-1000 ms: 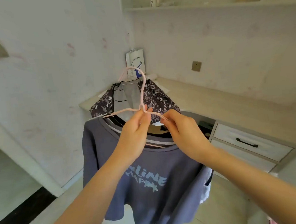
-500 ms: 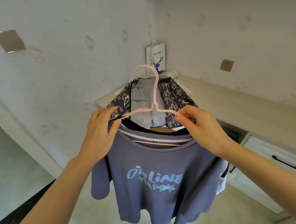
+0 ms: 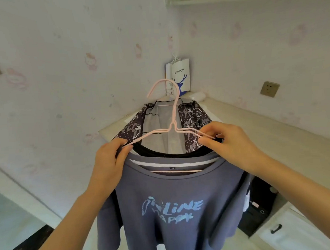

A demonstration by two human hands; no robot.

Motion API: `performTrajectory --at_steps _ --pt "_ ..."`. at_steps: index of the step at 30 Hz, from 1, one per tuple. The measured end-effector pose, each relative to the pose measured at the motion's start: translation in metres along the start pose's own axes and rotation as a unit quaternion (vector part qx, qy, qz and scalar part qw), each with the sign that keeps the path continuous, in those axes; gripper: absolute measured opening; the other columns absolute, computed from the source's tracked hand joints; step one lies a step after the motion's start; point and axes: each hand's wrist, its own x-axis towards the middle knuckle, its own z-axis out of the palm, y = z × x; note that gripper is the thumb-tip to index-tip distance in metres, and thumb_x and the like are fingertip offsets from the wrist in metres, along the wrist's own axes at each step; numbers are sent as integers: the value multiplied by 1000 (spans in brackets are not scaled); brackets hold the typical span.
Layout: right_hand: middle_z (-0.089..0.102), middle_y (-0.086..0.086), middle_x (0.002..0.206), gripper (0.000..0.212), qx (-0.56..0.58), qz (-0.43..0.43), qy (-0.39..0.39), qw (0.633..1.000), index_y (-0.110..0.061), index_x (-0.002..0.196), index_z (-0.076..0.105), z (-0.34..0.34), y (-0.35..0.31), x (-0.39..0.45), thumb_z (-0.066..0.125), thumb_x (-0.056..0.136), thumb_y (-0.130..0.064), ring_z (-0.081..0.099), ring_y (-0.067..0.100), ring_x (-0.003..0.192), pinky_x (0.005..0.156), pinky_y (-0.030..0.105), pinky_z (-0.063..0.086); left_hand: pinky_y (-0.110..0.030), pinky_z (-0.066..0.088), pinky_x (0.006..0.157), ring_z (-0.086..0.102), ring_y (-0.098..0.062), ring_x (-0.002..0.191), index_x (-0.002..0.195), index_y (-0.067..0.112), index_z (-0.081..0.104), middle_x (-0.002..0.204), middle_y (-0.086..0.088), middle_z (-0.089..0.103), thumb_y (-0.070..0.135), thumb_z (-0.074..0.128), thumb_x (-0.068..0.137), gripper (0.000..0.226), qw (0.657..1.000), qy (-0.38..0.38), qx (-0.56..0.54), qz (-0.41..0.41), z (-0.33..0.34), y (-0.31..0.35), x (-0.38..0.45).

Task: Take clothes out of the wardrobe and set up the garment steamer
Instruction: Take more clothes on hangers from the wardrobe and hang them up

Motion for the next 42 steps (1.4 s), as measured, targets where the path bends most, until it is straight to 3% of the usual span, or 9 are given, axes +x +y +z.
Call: performTrajectory --at_steps 4,7,10,12,17,23,27,34,42 --pt "69 -16 93 12 -23 17 -17 999 -30 101 66 -10 34 33 64 89 -27 60 0 90 77 15 46 -28 38 60 54 -24 66 84 16 62 67 -7 59 19 55 95 13 1000 7 2 -21 25 -6 32" --pt "66 -12 95 11 -52 9 -37 998 -29 102 65 -15 57 53 58 93 -28 59 6 90 75 16 43 -28 38 60 56 -24 67 85 15 62 69 -8 60 19 56 94 12 999 12 5 -32 39 -14 54" --pt "66 -3 100 20 -73 11 -45 996 -29 113 62 -18 77 74 49 98 -28 59 14 93 82 27 45 -30 40 62 56 -25 70 86 15 62 72 -8 61 20 55 95 12 999 11 5 -38 50 -22 77" --pt "64 -1 99 21 -81 13 -41 996 -25 113 61 -18 90 90 45 99 -26 58 15 92 80 22 43 -29 40 63 57 -25 72 86 14 61 74 -10 62 21 55 95 13 999 7 7 -39 58 -27 95" --pt "59 0 96 23 -98 -12 10 995 -17 110 62 -16 110 137 42 100 -22 53 10 87 76 8 36 -21 41 64 59 -18 73 90 17 63 77 -4 64 24 55 95 12 999 12 25 -21 75 -39 151" --pt "60 0 97 23 -106 11 91 990 -15 106 63 -19 125 216 43 100 -24 53 15 87 73 9 35 -14 40 63 56 -9 72 90 21 64 76 0 64 25 55 95 11 999 34 21 0 100 -54 241" --pt "61 0 96 22 -113 30 116 986 -16 105 64 -20 142 269 44 99 -25 54 13 87 73 5 36 -33 49 66 58 -13 71 92 21 67 75 3 64 32 56 94 15 999 20 37 3 119 -75 299" --pt "63 4 98 21 -143 55 161 975 -12 103 66 -24 174 343 48 98 -22 56 20 91 80 26 39 -35 49 63 57 -12 67 77 23 63 67 8 61 46 59 89 25 999 -5 46 -20 162 -110 376" --pt "65 7 101 22 -153 51 150 975 -9 104 66 -22 224 452 48 98 -20 57 23 92 82 28 41 -37 46 62 55 -17 64 70 21 62 63 3 59 48 62 87 32 998 -8 39 -52 214 -150 465"
